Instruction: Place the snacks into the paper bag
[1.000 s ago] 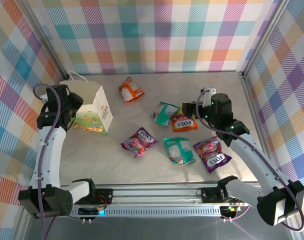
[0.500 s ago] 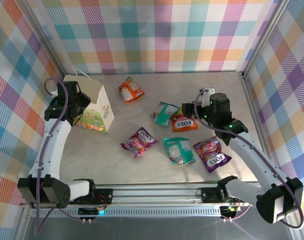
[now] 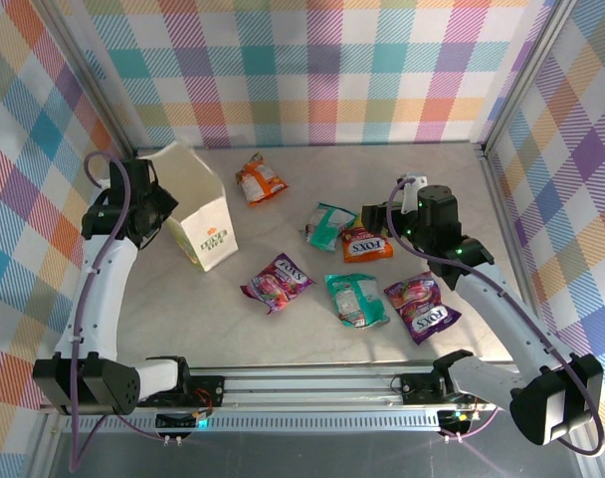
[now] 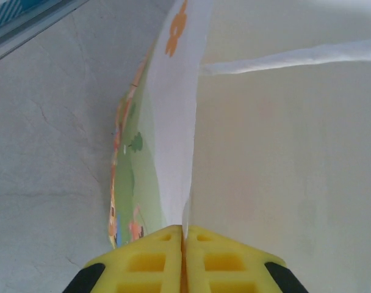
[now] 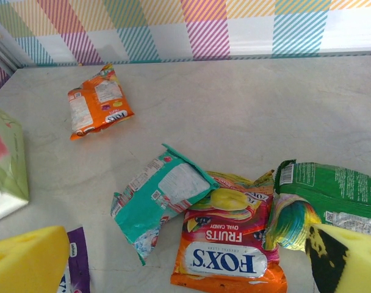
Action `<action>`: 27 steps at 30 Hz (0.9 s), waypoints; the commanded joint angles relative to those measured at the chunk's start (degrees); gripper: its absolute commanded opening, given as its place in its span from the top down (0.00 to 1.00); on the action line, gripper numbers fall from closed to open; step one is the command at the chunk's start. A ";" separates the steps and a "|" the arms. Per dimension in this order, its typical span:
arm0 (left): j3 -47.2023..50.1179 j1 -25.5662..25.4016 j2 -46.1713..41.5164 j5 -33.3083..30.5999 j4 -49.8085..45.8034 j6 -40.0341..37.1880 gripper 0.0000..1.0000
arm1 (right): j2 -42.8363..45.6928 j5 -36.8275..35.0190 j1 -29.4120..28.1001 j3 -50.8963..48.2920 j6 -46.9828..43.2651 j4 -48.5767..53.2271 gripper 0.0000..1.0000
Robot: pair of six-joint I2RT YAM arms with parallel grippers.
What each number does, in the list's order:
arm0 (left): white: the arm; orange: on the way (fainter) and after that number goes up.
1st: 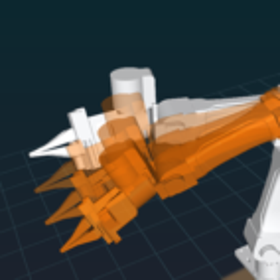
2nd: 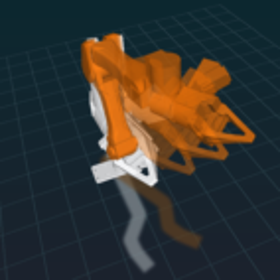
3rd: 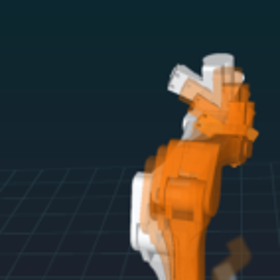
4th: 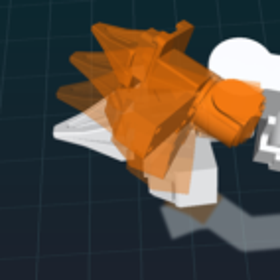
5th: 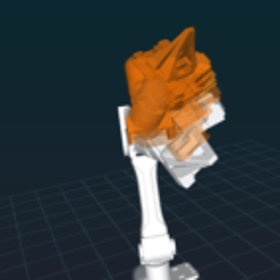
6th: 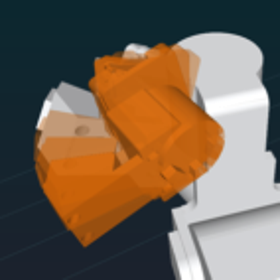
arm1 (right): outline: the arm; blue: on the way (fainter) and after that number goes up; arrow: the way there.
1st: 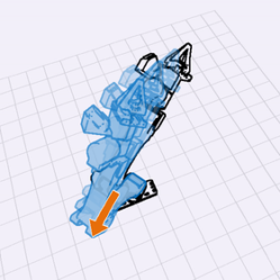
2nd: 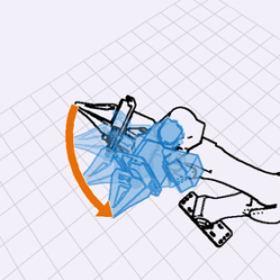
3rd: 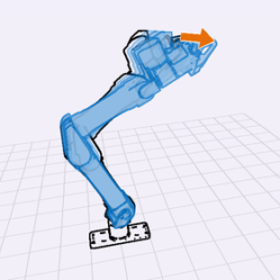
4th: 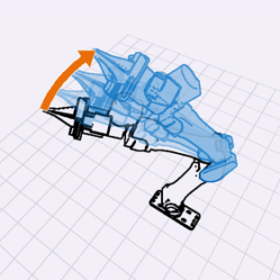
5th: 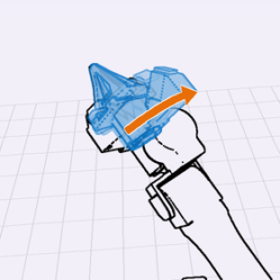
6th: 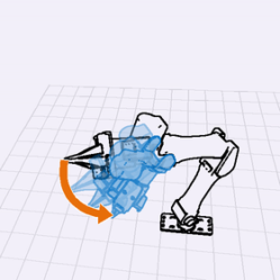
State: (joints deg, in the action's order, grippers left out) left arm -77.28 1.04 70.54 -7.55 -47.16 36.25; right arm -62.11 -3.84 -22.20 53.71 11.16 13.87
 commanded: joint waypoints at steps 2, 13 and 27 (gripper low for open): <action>-4.18 0.93 1.86 3.27 -3.47 -4.10 0.93 | 1.02 0.58 -0.39 1.12 -0.44 -0.02 0.01; -12.02 3.22 7.43 16.78 -10.31 -16.68 0.96 | -0.26 1.27 -0.39 2.17 -0.04 0.76 0.01; -12.94 3.44 9.64 30.31 -11.47 -34.11 0.95 | -2.75 2.87 -0.56 4.55 0.94 2.96 0.01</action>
State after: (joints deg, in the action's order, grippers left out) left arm -89.93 3.79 81.62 18.83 -58.65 8.10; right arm -64.49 -1.89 -22.22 55.92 11.60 16.01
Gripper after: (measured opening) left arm 0.055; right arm 0.988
